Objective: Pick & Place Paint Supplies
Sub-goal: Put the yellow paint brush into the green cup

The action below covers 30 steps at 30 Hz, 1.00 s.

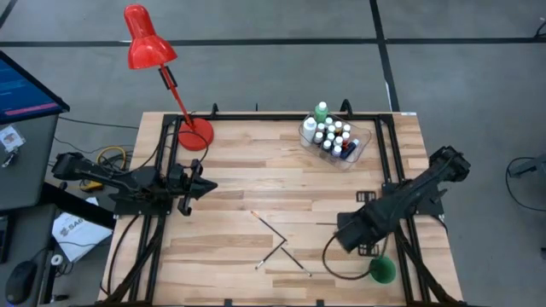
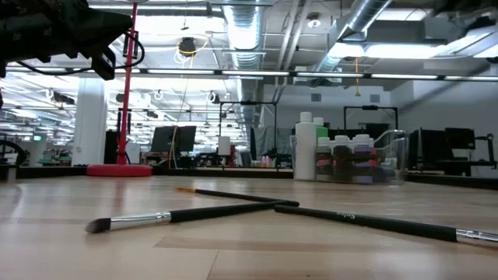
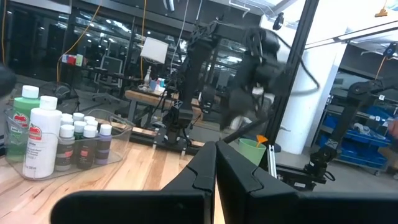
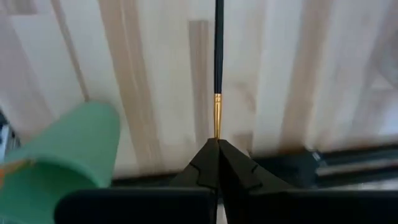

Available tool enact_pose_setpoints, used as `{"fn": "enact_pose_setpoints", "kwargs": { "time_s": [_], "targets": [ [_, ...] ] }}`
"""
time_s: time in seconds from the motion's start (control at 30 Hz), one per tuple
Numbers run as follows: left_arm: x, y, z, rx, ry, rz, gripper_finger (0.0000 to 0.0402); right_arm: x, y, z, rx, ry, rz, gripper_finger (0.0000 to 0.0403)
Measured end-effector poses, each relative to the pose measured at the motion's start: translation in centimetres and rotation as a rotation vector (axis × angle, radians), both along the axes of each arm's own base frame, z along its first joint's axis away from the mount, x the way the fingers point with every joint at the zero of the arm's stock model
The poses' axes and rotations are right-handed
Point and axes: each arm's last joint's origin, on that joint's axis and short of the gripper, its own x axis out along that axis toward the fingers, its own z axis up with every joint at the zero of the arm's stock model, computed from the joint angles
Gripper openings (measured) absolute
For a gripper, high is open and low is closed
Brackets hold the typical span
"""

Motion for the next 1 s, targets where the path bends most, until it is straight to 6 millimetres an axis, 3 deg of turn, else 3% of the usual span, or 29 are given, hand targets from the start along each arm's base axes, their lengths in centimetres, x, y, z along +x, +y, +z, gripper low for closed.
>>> {"fn": "enact_pose_setpoints", "kwargs": {
  "time_s": [0.43, 0.6, 1.0],
  "targets": [
    [0.0, 0.0, 0.0, 0.0, -0.001, 0.001, 0.0002, -3.2, -0.6, 9.1, 0.306, -0.216, -0.01, 0.0],
    [0.0, 0.0, 0.0, 0.0, -0.001, 0.0, 0.0002, -5.6, -0.6, 10.9, 0.452, -0.197, 0.022, 0.0],
    [0.0, 0.0, 0.1, -0.001, -0.007, 0.0, 0.0002, -11.5, -1.7, 13.7, 0.589, -0.173, -0.225, 0.0]
  ]
}}
